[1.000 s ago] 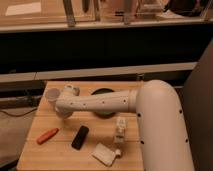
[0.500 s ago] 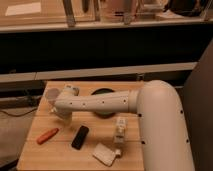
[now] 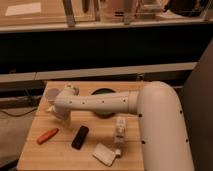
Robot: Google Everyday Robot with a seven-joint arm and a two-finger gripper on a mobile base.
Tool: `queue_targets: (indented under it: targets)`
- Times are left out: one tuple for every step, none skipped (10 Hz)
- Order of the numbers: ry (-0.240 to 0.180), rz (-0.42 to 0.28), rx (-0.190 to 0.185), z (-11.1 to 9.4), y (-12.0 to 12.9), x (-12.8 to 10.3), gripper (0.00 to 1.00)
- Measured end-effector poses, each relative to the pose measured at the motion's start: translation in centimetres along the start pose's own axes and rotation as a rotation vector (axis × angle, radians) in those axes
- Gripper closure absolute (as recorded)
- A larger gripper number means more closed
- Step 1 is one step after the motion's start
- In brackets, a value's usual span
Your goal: Drag the pepper across the table
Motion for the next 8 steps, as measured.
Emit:
queue_targets:
  targets:
    - [-0.026,0.030,-0.001,0.4,-0.1,-0.4,0.20]
    - [-0.047,0.055,0.000,0.7,-0.1,-0.5,0.20]
    - [-0.076,0.091,0.002,1.1,0.0,-0.6,0.20]
    - [-0.107,0.125,0.005,1.6,0.1,-0.7,0.20]
    - [-0.137,0.155,0.010,2.0,0.2,-0.9,0.20]
    - [-0.161,0.179,0.016,2.3,0.2,-1.1,0.20]
    - [-0.183,0.197,0.023,2.5,0.0,-1.5,0.20]
    - [-0.200,0.210,0.027,2.7,0.0,-1.9,0.20]
